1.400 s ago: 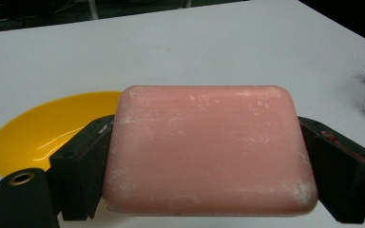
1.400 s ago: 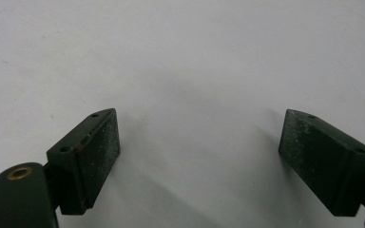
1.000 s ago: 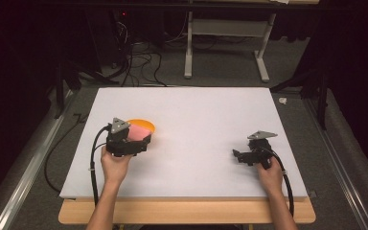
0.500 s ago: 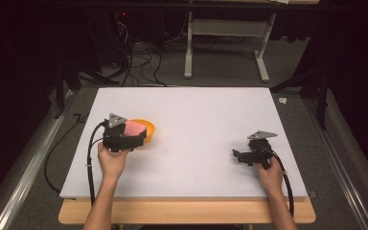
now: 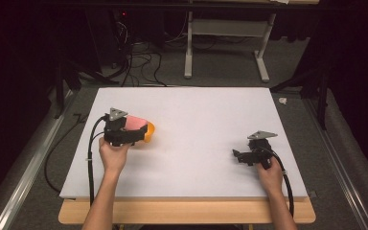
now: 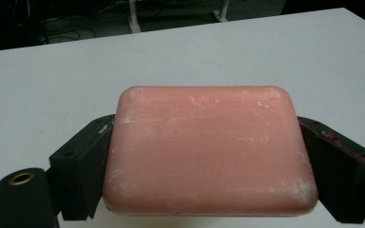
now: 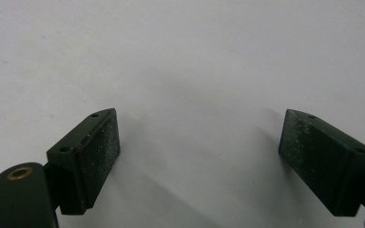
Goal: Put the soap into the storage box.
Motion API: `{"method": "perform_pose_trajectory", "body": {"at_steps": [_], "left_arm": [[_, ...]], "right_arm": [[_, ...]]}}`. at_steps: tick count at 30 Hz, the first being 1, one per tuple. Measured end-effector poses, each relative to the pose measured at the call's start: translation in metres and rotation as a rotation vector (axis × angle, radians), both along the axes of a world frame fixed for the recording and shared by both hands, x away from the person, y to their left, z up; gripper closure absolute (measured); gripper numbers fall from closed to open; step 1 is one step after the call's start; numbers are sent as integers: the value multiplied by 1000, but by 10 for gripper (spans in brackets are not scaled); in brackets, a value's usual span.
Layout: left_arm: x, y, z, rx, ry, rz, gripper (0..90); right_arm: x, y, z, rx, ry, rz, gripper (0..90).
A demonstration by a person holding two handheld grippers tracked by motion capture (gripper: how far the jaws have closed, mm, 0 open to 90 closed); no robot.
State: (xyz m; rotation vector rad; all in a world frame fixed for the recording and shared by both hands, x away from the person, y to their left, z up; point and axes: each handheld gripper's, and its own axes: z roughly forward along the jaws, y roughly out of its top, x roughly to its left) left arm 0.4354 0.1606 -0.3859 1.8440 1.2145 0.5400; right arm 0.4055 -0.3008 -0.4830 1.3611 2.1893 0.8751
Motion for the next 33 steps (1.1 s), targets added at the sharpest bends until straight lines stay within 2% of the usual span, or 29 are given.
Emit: {"method": "perform_pose_trajectory", "body": {"at_steps": [7,12,17,25,28,33], "left_arm": [[9,-3,-2,19,18,3,138],[15,-4,-5,24,28,24,138],[24,-2,-12,37,57,48,138],[32,-4,-19,62,84,66,138],[36,-6,-22,92,95,76,138],[41,-8,-28,94,116,80,138]], "right_arm": [[0,0,0,0,0,0,143],[0,0,0,1,0,-1,143],[0,0,0,1,0,-1,143],[0,0,0,1,0,-1,143],[0,0,0,1,0,-1,143],[0,0,0,1,0,-1,143]]}}
